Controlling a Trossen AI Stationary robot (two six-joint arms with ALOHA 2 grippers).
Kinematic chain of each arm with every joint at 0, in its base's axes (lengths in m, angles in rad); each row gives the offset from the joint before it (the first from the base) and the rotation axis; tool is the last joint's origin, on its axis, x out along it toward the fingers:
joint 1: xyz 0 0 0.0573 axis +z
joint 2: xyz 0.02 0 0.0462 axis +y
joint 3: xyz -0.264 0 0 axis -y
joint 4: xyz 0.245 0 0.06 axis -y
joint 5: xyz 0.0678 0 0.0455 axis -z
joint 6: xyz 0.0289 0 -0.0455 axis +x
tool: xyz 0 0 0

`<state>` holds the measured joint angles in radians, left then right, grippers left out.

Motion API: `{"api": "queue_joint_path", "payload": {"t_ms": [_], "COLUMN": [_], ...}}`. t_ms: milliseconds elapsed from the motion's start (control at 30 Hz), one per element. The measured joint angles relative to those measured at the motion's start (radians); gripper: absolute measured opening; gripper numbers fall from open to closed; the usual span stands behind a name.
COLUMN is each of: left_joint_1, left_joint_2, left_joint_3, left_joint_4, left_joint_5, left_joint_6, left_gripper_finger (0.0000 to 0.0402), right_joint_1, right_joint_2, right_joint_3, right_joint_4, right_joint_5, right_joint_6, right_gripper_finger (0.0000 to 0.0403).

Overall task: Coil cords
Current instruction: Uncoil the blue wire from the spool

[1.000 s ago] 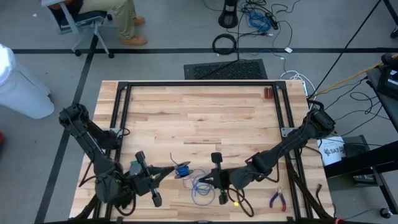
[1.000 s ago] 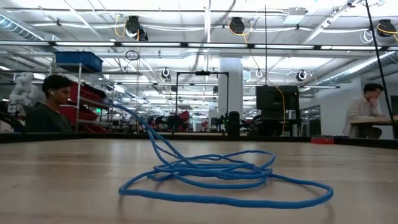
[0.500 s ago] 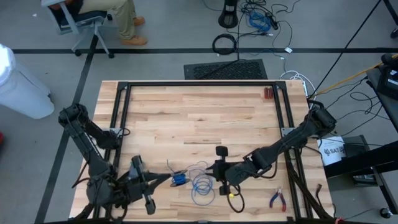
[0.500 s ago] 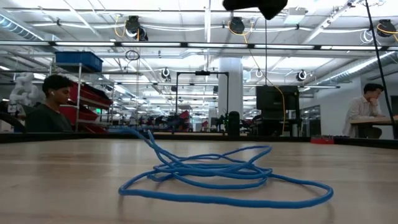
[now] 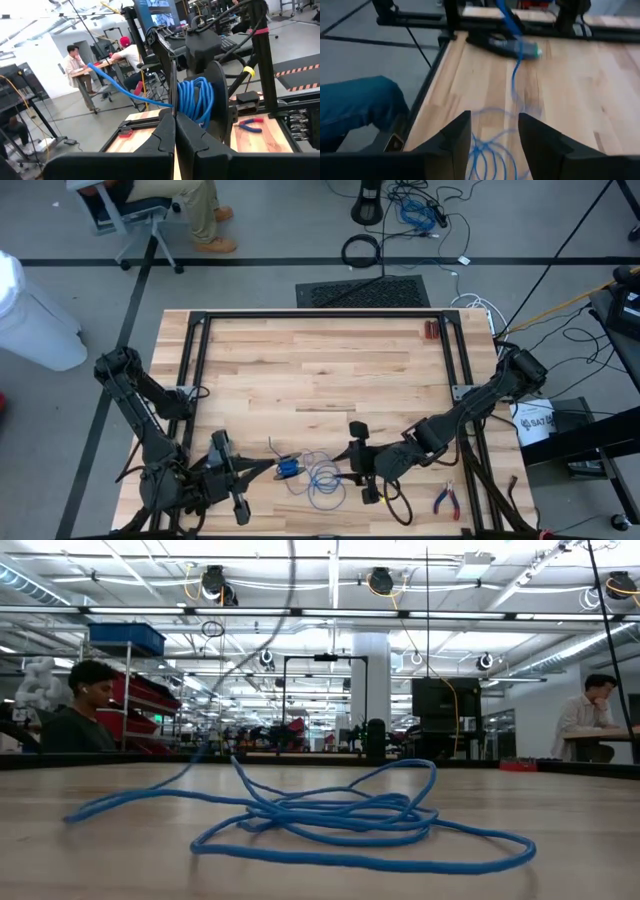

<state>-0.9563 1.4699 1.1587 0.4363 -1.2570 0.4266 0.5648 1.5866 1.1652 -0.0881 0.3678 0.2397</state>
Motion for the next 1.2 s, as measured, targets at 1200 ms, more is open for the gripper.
{"api": "queue_joint_path", "payload": {"t_ms": [1200], "left_joint_1": [0.068], "left_joint_2": [0.000], "left_joint_3": [0.000], "left_joint_4": [-0.038], "left_joint_5": [0.140], "left_joint_6": [-0.057], "left_gripper_finger": [0.0002], "right_joint_1": [-0.004], "right_joint_2": [0.165], "right_joint_3": [0.000], "right_joint_4": [0.625], "right_joint_5": [0.075], "right_joint_6": [-0.304], "right_gripper_finger": [0.0136]}}
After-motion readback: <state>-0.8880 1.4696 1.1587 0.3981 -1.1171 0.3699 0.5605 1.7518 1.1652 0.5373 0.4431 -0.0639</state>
